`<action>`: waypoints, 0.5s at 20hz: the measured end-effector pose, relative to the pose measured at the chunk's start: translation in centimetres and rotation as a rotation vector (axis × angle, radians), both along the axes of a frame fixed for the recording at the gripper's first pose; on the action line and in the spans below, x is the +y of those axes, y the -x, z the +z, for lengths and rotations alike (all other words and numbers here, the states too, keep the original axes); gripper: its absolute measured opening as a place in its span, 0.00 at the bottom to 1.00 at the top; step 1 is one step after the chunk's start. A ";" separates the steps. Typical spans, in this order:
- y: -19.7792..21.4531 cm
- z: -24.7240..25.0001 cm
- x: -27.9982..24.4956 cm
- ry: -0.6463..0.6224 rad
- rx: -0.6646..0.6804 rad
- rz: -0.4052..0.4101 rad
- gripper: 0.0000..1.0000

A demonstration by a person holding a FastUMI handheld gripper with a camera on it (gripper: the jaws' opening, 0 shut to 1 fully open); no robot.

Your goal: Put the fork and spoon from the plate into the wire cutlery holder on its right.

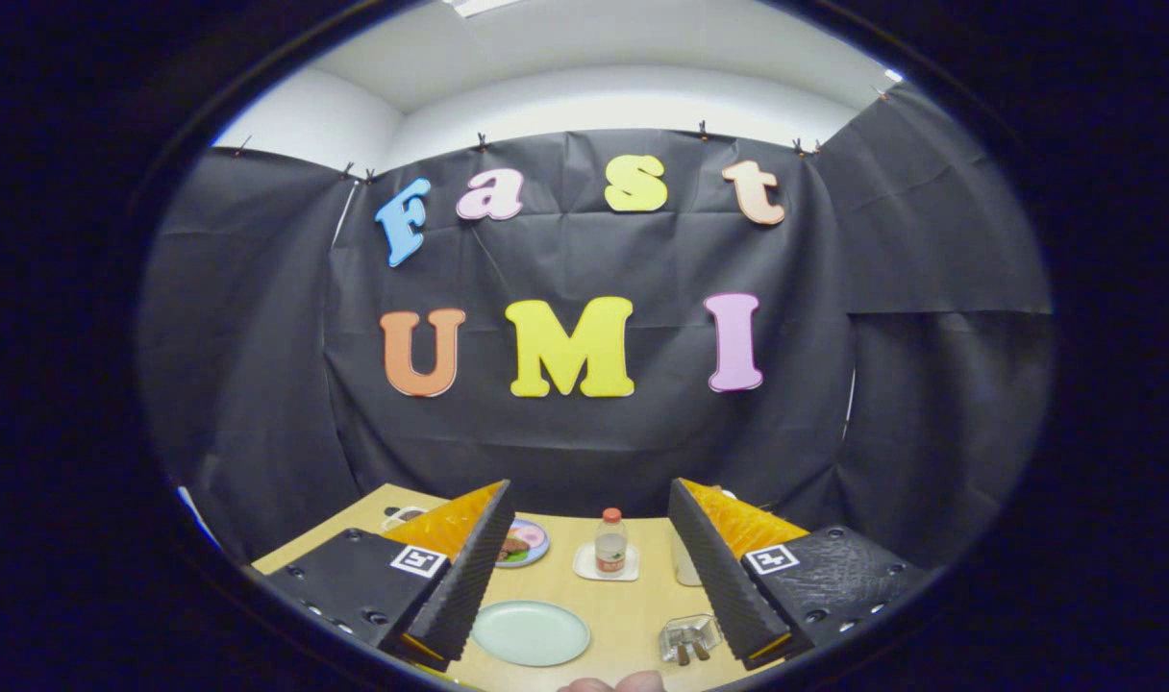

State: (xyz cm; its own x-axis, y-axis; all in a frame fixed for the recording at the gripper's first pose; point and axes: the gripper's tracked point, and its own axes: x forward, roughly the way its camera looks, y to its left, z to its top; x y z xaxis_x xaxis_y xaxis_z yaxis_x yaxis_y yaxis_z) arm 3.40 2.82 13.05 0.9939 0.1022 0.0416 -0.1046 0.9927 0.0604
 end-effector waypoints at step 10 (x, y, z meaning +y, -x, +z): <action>-0.7 -0.9 -0.7 -0.030 0.016 -0.034 0.96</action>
State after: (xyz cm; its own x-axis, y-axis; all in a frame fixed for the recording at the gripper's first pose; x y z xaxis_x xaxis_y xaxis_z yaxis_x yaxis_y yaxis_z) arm 4.11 2.08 12.15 0.9973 0.0674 0.0285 -0.0697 0.9934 0.0913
